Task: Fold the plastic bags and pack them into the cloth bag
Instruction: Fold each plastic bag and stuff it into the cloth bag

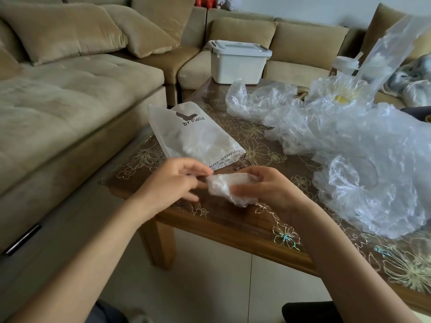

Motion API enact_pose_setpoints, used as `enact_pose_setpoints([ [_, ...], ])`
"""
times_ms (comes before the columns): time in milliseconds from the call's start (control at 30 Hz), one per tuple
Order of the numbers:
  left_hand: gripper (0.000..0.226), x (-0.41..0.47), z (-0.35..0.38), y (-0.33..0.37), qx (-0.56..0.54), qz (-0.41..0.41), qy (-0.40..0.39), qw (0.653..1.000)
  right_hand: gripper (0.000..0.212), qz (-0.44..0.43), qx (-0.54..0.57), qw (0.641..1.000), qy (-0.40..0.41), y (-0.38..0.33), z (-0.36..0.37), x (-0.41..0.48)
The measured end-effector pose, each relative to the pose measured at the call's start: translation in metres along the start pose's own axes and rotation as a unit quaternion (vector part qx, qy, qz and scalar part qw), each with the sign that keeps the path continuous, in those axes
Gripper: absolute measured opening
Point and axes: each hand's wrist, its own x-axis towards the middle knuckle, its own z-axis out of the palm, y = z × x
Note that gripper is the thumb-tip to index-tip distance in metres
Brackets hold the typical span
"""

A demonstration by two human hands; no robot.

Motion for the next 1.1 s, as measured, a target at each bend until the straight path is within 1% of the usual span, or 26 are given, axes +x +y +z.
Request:
enact_pose_setpoints([
  [33, 0.026, 0.005, -0.002, -0.004, 0.092, 0.045, 0.059, 0.993, 0.027, 0.001, 0.015, 1.0, 0.02, 0.001, -0.002, 0.002],
  [67, 0.021, 0.008, -0.003, -0.007, 0.209, 0.091, 0.106, 0.968, 0.027, 0.004, 0.033, 0.999, 0.031, 0.003, -0.004, 0.003],
  [100, 0.026, 0.012, -0.001, -0.01, 0.312, 0.13, 0.135, 0.931, 0.027, 0.006, 0.053, 0.998, 0.035, 0.003, -0.005, 0.004],
  [133, 0.037, 0.017, 0.001, -0.014, 0.377, 0.152, 0.14, 0.903, 0.027, 0.004, 0.065, 0.997, 0.033, 0.003, -0.006, 0.003],
  [167, 0.045, 0.022, 0.004, -0.017, 0.41, 0.146, 0.127, 0.892, 0.027, -0.001, 0.067, 0.997, 0.033, 0.003, -0.006, 0.003],
  [200, 0.048, 0.026, 0.008, -0.018, 0.427, 0.131, 0.12, 0.887, 0.027, -0.01, 0.062, 0.997, 0.036, 0.003, -0.006, 0.002],
  [233, 0.045, 0.031, 0.011, -0.02, 0.435, 0.113, 0.121, 0.885, 0.028, -0.019, 0.055, 0.997, 0.041, 0.004, -0.006, 0.002],
  [267, 0.038, 0.035, 0.014, -0.021, 0.442, 0.102, 0.127, 0.882, 0.03, -0.025, 0.049, 0.998, 0.043, 0.004, -0.007, 0.001],
  [333, 0.025, 0.041, 0.016, -0.024, 0.451, 0.106, 0.146, 0.874, 0.03, -0.032, 0.042, 0.998, 0.037, 0.004, -0.007, 0.003],
  [367, 0.024, 0.042, 0.016, -0.025, 0.448, 0.11, 0.156, 0.873, 0.029, -0.033, 0.038, 0.998, 0.028, 0.003, -0.007, 0.004],
  [433, 0.026, 0.043, 0.015, -0.026, 0.413, 0.109, 0.171, 0.888, 0.026, -0.033, 0.032, 0.999, 0.012, 0.003, -0.005, 0.005],
  [500, 0.026, 0.041, 0.013, -0.024, 0.353, 0.114, 0.198, 0.908, 0.023, -0.03, 0.029, 0.999, -0.001, 0.003, -0.003, 0.004],
  [567, 0.024, 0.036, 0.012, -0.021, 0.3, 0.143, 0.238, 0.913, 0.017, -0.035, 0.056, 0.998, -0.024, 0.001, 0.001, 0.003],
  [633, 0.022, 0.027, 0.014, -0.019, 0.272, 0.181, 0.262, 0.908, 0.019, -0.059, 0.114, 0.991, -0.044, -0.005, 0.007, 0.003],
  [700, 0.021, 0.018, 0.016, -0.016, 0.25, 0.208, 0.271, 0.906, 0.029, -0.08, 0.165, 0.983, -0.03, -0.009, 0.016, 0.007],
  [733, 0.022, 0.013, 0.017, -0.016, 0.238, 0.217, 0.277, 0.905, 0.029, -0.082, 0.16, 0.984, -0.003, -0.009, 0.022, 0.009],
  [767, 0.024, 0.009, 0.018, -0.016, 0.227, 0.227, 0.283, 0.904, 0.024, -0.087, 0.12, 0.988, 0.039, -0.008, 0.029, 0.011],
  [800, 0.025, 0.006, 0.019, -0.016, 0.221, 0.238, 0.286, 0.902, 0.019, -0.098, 0.045, 0.99, 0.09, -0.006, 0.036, 0.015],
  [833, 0.025, 0.003, 0.019, -0.016, 0.219, 0.25, 0.287, 0.899, 0.016, -0.111, -0.045, 0.984, 0.133, -0.003, 0.043, 0.017],
  [867, 0.025, 0.0, 0.019, -0.017, 0.22, 0.26, 0.285, 0.896, 0.015, -0.123, -0.145, 0.969, 0.158, -0.001, 0.049, 0.018],
  [900, 0.027, -0.003, 0.019, -0.019, 0.223, 0.267, 0.284, 0.894, 0.016, -0.13, -0.251, 0.946, 0.16, 0.0, 0.055, 0.02],
  [933, 0.028, -0.005, 0.019, -0.02, 0.227, 0.266, 0.28, 0.894, 0.018, -0.142, -0.335, 0.919, 0.154, 0.001, 0.061, 0.021],
  [967, 0.029, -0.008, 0.02, -0.022, 0.233, 0.261, 0.272, 0.896, 0.019, -0.151, -0.381, 0.901, 0.143, 0.001, 0.065, 0.02],
  [1000, 0.029, -0.01, 0.022, -0.023, 0.242, 0.254, 0.263, 0.899, 0.017, -0.164, -0.376, 0.902, 0.133, 0.001, 0.07, 0.02],
  [1067, 0.031, -0.012, 0.025, -0.026, 0.26, 0.244, 0.251, 0.9, 0.015, -0.186, -0.264, 0.939, 0.12, -0.001, 0.077, 0.023],
  [1100, 0.032, -0.013, 0.026, -0.026, 0.264, 0.246, 0.249, 0.899, 0.017, -0.171, -0.206, 0.956, 0.121, -0.001, 0.079, 0.026],
])
